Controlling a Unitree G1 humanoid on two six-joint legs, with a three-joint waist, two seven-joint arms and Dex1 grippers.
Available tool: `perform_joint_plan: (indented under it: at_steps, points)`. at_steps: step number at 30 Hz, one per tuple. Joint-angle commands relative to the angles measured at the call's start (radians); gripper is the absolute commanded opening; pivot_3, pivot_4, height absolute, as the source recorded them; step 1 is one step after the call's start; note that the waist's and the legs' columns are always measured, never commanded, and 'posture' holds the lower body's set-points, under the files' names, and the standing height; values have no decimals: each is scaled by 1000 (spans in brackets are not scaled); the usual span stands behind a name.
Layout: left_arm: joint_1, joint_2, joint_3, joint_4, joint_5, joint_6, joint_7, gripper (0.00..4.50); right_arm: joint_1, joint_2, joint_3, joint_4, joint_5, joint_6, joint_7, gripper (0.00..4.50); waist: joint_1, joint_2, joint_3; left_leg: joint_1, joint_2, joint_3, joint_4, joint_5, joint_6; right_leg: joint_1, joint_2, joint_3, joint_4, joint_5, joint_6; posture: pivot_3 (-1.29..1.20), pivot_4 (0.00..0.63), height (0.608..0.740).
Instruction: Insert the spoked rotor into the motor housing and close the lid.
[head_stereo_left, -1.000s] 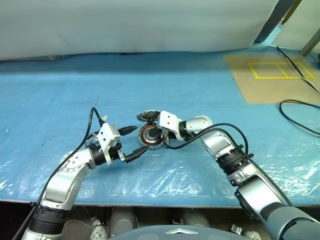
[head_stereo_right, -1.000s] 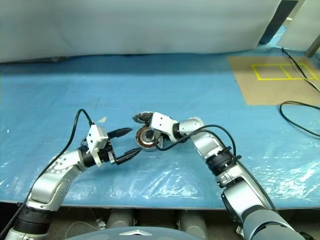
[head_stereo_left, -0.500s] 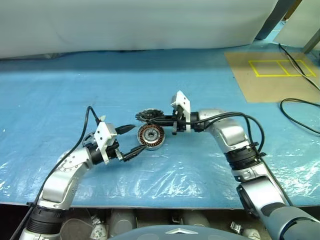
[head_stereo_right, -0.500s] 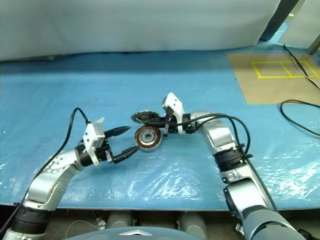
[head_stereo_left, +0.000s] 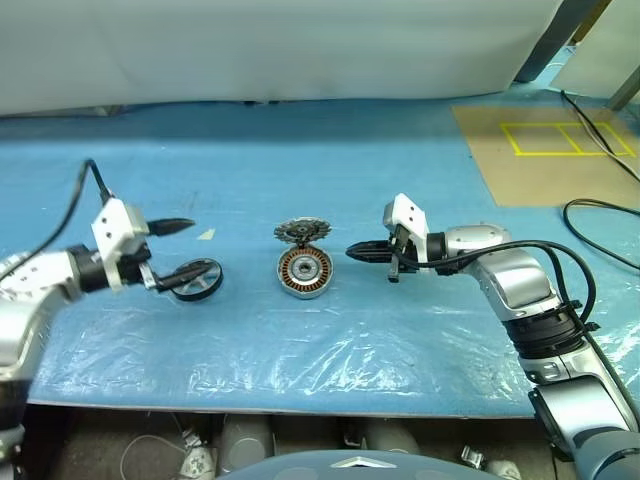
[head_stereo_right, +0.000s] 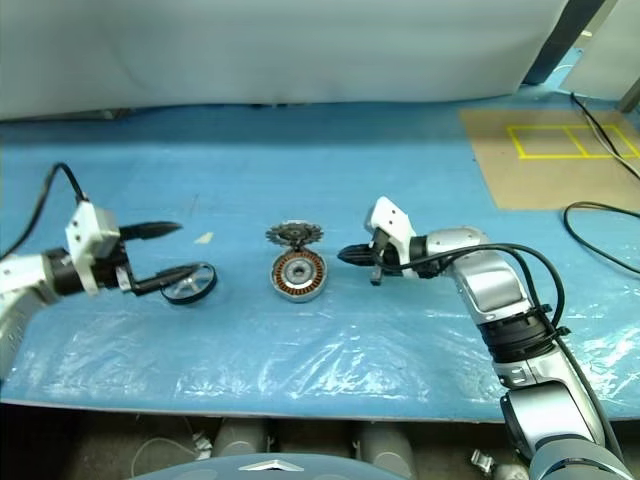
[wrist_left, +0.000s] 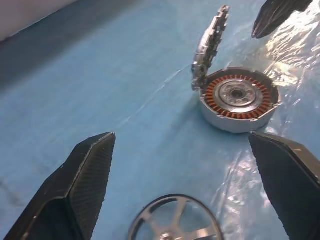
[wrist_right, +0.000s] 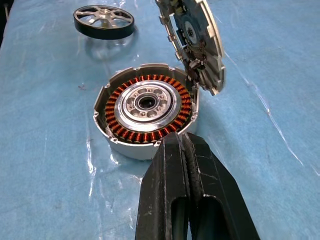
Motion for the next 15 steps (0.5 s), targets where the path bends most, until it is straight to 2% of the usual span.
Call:
perform_joint_plan:
  at_steps: [1, 9, 15]
  points:
    - [-125, 83, -76, 165, 90, -79, -159, 4500, 23, 4, 0, -35, -6, -16, -29, 49, 3, 0, 0, 0, 0, 0, 0, 0, 0, 0, 0, 0, 0, 0, 0, 0, 150, 740]
    - [-421, 76, -301, 430, 225, -133, -437, 4500, 88, 24, 7, -72, -21, -15, -96, 49, 18, 0, 0, -2, 0, 0, -1, 0, 0, -2, 0, -2, 2, 2, 3, 0, 150, 740]
    - [-547, 77, -512, 521, 298, -165, -471, 4500, 132, 20, 10, -112, -31, -6, -128, 49, 24, 0, 0, -3, 0, -1, -1, 0, -1, -2, -1, -2, 2, 2, 3, 0, 150, 740]
